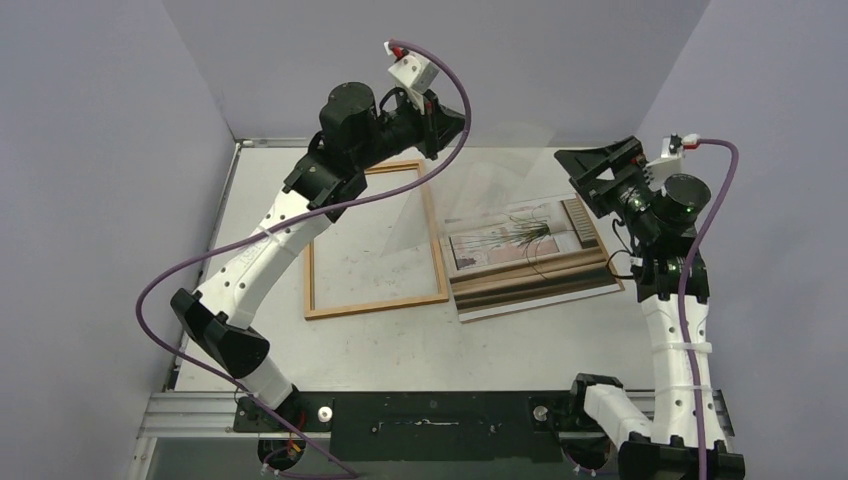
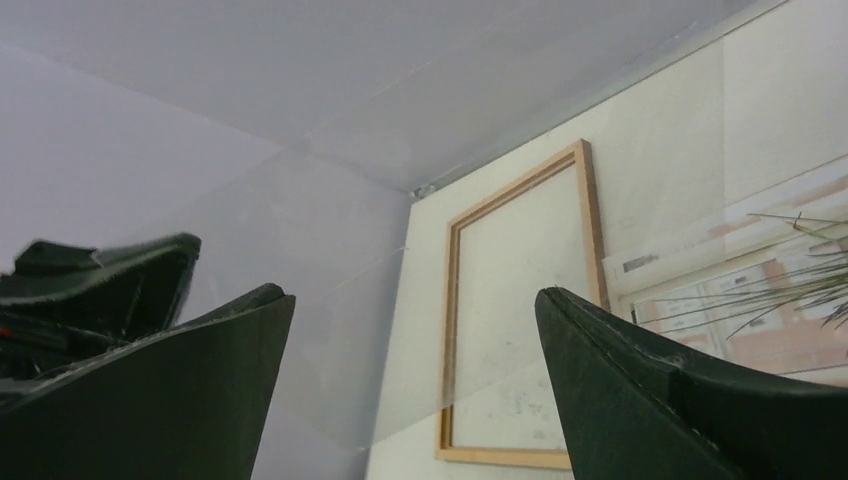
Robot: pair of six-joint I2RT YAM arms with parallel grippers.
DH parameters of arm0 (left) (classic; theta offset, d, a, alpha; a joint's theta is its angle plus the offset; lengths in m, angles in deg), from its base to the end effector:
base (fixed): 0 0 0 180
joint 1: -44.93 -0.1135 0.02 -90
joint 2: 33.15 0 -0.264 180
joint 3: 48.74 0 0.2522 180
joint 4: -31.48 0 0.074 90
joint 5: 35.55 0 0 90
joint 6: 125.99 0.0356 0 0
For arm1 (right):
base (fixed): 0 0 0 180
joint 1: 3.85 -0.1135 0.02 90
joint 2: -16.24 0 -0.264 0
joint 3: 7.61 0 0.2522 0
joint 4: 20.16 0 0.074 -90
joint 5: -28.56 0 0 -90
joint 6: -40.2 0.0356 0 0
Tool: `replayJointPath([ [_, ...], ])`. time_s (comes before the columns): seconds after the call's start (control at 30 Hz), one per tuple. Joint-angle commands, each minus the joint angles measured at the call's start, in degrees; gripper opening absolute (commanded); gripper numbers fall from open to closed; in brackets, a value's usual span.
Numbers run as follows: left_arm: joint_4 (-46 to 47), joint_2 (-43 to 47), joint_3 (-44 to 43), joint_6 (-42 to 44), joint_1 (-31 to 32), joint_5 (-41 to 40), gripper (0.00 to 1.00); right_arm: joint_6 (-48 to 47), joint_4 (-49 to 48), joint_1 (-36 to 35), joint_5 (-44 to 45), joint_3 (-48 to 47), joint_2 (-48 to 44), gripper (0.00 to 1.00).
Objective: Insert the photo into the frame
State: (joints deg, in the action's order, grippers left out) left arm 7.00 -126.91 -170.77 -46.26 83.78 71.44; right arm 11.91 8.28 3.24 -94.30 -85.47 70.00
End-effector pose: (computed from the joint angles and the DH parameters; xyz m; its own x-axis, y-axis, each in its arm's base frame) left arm 0.2795 -0.2385 0.5035 -0.0968 -0.1410 -0.9853 0.8229 0.5455 -0.1589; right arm 0.1986 -0.0052 0.4215 -0.4171 0.7972 -0.4364 -0.1392 0.4185 0.8975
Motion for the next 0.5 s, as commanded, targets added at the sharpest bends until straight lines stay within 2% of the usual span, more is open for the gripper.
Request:
replayJointPath([
  [0.0, -1.9, 4.0, -3.3, 3.8, -0.6, 8.1, 0.0, -19.7, -7.2, -4.4, -4.8, -6.6, 3.3, 0.95],
  [0.07, -4.8, 4.7, -4.0, 5.8, -0.7, 10.7, 0.0, -30.0, -6.5, -7.3, -6.6, -10.7, 5.7, 0.96],
  [0.23, -11.7, 6.3, -5.9, 9.9, -1.2, 17.0, 0.0, -51.0, 2.4, -15.3, -11.3, -23.0, 13.5, 0.96],
  [0.47, -18.7, 8.9, -6.8, 13.1, -2.6, 21.0, 0.0, -72.2, 22.4, -21.1, -26.2, -33.7, 19.9, 0.95],
])
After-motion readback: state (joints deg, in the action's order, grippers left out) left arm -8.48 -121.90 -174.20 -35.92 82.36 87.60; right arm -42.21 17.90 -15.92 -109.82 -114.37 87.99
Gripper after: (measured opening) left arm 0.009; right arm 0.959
